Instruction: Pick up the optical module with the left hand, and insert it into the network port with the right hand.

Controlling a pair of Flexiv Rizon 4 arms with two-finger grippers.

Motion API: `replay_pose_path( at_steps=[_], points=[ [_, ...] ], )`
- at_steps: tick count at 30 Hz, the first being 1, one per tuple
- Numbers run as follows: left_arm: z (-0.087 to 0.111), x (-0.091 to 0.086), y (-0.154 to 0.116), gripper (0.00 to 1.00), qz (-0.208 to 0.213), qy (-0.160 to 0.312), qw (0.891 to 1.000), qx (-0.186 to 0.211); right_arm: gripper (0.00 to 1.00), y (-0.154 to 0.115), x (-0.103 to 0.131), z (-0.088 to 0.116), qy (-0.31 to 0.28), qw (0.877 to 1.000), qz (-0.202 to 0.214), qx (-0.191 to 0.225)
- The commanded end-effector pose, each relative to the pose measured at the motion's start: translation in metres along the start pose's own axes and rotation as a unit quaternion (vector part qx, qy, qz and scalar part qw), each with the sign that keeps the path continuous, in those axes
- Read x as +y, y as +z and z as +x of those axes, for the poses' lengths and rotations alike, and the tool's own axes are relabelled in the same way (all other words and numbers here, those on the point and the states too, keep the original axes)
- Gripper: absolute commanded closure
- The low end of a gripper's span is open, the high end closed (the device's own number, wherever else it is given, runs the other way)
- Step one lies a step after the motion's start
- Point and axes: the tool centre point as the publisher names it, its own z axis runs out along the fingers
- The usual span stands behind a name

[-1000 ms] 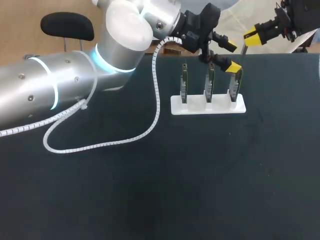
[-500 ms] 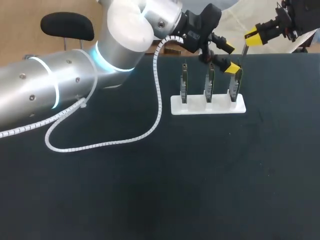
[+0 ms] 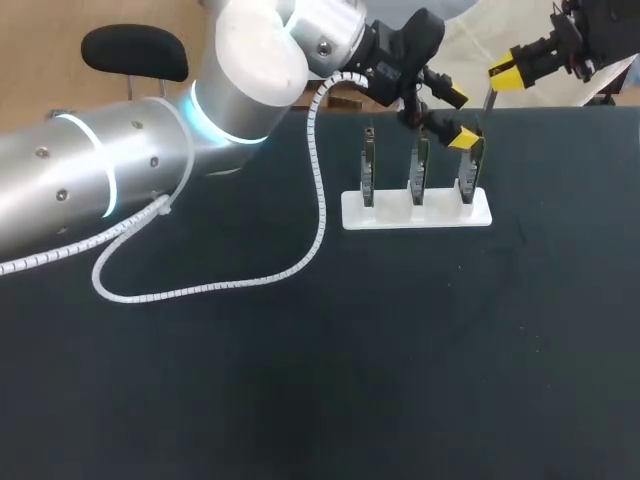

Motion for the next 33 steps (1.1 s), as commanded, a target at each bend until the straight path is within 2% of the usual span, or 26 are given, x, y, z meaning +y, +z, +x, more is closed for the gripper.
replay_pose_path(
  at_steps=[1, 22, 33],
  points=[
    [0.0016, -0.0005, 0.0012, 0.00, -0.001, 0.001, 1.000, 0.000, 1.00, 0.0006, -0.0022, -0.0002, -0.001, 1.000, -0.002, 0.002],
    [0.0007, 0.0037, 0.0017, 0.00, 0.007, 0.002, 1.000, 0.004, 1.00, 0.0003, -0.0063, 0.0005, -0.001, 1.000, -0.005, 0.001],
    [0.0007, 0.0037, 0.0017, 0.00, 0.007, 0.002, 1.000, 0.004, 1.00, 0.0071, -0.0027, 0.0054, -0.014, 1.000, -0.023, 0.012]
  ],
)
